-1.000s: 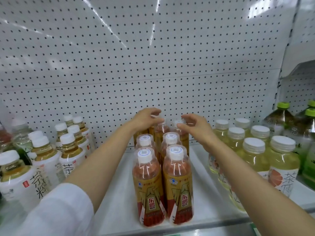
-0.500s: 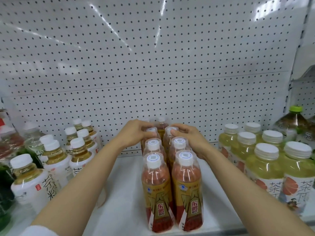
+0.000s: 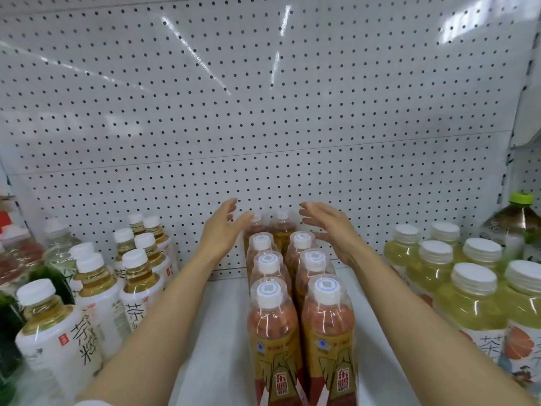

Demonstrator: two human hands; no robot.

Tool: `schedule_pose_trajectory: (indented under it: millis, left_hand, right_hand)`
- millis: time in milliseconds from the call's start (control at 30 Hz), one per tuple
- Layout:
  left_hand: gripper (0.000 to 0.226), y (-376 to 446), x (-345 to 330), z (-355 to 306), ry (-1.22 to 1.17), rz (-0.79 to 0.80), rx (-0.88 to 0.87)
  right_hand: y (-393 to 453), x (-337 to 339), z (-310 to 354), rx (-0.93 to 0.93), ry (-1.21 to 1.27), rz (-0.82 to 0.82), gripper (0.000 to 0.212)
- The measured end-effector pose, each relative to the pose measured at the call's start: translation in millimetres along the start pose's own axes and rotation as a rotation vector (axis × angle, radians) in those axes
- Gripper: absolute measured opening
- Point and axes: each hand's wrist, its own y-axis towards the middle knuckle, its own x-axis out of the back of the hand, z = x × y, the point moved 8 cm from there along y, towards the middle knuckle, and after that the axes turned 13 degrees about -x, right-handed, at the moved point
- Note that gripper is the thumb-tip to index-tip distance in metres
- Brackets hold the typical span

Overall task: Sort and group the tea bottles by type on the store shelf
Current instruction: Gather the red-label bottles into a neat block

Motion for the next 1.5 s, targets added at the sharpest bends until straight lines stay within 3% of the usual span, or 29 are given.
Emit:
schedule_pose_trajectory:
  millis: [100, 167, 267, 433, 567, 767, 933, 1100, 1200, 1267, 1367, 1500]
  left_hand:
    - [0.077, 8.6, -20.1, 33.8, -0.023, 0.041, 0.159]
    - [0.065, 8.7, -40.2, 49.8, -0.090, 0.102, 0.214]
    - [0.043, 11.5, -55.6, 66.1, -0.132, 0.096, 0.203]
    - [0.037, 15.5, -60.5, 79.4, -0.211, 0.065, 0.206]
    - [0.030, 9.9, -60.6, 73.5, -0.247, 0.087, 0.182]
    - [0.034, -12.3, -67.6, 54.2, -0.291, 0.166, 0.119]
    - [0.026, -35.5, -60.5, 49.7, -0.404, 0.086, 0.201]
    - [0.060, -63.1, -67.9, 38.9, -0.617, 0.081, 0.325]
    - [0.059, -95.2, -72.9, 28.9, -0.799, 0.039, 0.287]
    - [0.072, -127.2, -73.4, 30.6, -0.841, -0.003, 0.268]
    - [0.089, -174.3, -81.0, 12.5, -0.870, 0.057, 0.166]
    - [0.098, -201.2, -82.1, -9.7, -0.785, 0.109, 0.089]
  right_hand:
    - [26.3, -8.1, -15.8, -0.046, -0.090, -0.001, 0.046]
    - [38.5, -14.5, -28.3, -0.086, -0.124, 0.029, 0.050]
    - [54.4, -22.4, -40.0, -0.093, -0.175, 0.053, 0.056]
    - [74.6, -21.7, -43.3, -0.057, -0.258, -0.002, 0.055]
    - [68.6, -19.3, -42.2, -0.060, -0.289, 0.006, 0.068]
    - [32.3, 0.2, -45.8, -0.118, -0.166, 0.005, 0.042]
    - [-1.9, 0.3, -49.6, -0.142, -0.098, -0.043, 0.029]
    - [-27.5, -7.7, -56.0, -0.154, -0.090, 0.022, 0.029]
    - [-57.4, -5.3, -76.8, -0.244, 0.173, 0.059, 0.067]
    - [-90.8, -1.8, -93.7, -0.252, 0.271, 0.052, 0.083]
    - [-137.6, -16.2, -113.8, -0.257, 0.478, 0.079, 0.074]
    - [-160.5, -37.2, -121.8, -0.289, 0.489, 0.033, 0.074]
